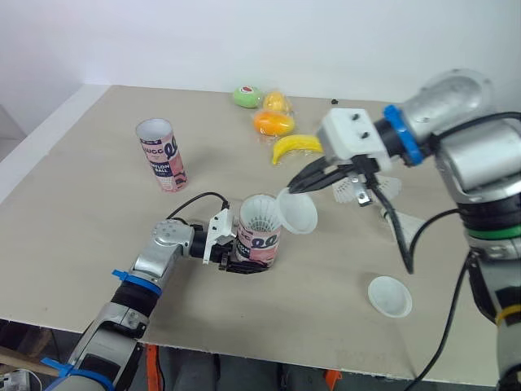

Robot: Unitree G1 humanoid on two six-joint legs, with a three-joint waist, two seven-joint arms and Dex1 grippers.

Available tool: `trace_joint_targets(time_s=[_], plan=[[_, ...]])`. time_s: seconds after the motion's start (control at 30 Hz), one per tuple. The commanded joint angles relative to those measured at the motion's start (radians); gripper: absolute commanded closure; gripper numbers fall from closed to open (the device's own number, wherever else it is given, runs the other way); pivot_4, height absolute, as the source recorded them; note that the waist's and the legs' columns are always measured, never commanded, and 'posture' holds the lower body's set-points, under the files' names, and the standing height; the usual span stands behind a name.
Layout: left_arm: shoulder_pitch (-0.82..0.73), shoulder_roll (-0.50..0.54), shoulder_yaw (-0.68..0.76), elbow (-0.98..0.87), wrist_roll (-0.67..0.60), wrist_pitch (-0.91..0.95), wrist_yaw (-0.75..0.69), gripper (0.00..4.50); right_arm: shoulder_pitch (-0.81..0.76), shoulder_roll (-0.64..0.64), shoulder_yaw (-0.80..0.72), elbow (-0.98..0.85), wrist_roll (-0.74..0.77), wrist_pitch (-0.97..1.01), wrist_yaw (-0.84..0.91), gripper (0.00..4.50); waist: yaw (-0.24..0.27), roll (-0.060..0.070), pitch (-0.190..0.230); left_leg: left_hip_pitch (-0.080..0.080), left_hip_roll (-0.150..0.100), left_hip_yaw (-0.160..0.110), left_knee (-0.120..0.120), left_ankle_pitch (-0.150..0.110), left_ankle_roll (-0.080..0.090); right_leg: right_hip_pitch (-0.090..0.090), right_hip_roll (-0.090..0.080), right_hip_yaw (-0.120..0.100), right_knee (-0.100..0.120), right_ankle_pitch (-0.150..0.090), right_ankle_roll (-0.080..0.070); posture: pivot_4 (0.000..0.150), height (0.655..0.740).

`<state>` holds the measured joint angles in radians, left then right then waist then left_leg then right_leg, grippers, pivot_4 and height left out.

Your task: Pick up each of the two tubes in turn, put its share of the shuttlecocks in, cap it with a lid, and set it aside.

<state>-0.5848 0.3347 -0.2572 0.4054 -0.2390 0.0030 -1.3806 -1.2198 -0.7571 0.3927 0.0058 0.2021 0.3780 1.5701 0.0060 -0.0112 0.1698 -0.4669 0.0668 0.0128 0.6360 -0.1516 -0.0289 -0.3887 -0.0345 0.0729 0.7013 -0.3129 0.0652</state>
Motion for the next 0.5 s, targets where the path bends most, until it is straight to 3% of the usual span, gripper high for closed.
trace_joint_targets(time_s=[0.03, 0.5], plan=[[0.011, 0.006, -0.047, 0.036, 0.039, 0.021, -0.023, 1.40, -0.116, 0.032, 0.001, 0.080, 0.009, -0.069, 0.044, 4.38, 0.000, 0.000, 0.000, 0.000, 0.000, 0.000, 0.000, 0.000, 0.000, 0.000, 0.000, 0.000, 0.000, 0.000, 0.000, 0.150, 0.6946], [0.014, 0.021, -0.047, 0.040, 0.051, 0.008, -0.023, 1.40, -0.184, 0.030, 0.147, 0.090, 0.110, -0.151, 0.044, 4.38, 0.000, 0.000, 0.000, 0.000, 0.000, -0.001, 0.000, 0.000, 0.000, 0.000, 0.000, -0.001, 0.001, 0.000, -0.001, 0.150, 0.6946]])
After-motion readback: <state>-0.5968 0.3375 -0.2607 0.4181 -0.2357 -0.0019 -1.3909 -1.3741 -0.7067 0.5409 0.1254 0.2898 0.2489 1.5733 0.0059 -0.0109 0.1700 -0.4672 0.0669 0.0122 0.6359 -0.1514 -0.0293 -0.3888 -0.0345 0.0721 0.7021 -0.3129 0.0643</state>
